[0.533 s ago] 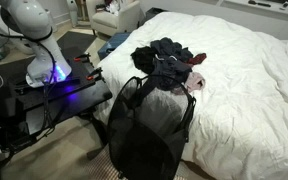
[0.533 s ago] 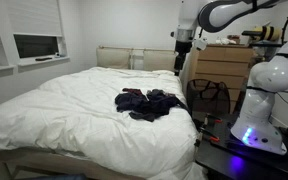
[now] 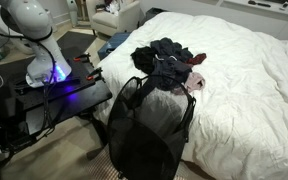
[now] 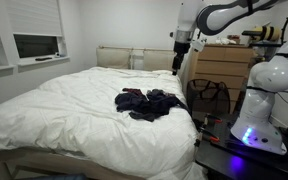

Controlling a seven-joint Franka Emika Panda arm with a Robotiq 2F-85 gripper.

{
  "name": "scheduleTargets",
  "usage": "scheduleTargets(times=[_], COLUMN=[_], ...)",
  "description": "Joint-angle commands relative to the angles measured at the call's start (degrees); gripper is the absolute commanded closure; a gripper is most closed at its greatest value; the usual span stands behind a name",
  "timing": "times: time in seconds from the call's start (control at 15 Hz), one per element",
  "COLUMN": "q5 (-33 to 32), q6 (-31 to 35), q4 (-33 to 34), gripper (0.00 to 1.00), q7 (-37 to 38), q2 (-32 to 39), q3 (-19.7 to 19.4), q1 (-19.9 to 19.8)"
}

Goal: Take the black cloth and put it in the black laundry basket

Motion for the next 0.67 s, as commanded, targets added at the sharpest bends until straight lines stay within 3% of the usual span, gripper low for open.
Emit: scheduleTargets(times=[0.0,0.6], q5=[-2.05,-0.97], q6=[7.06,19.75], q4=[-1.72,-2.35], gripper=[0.0,0.0], q7=[-2.0,-8.36], q2=[1.99,10.47], q3=[-3.45,-11.45], q1=[-0.98,-3.32])
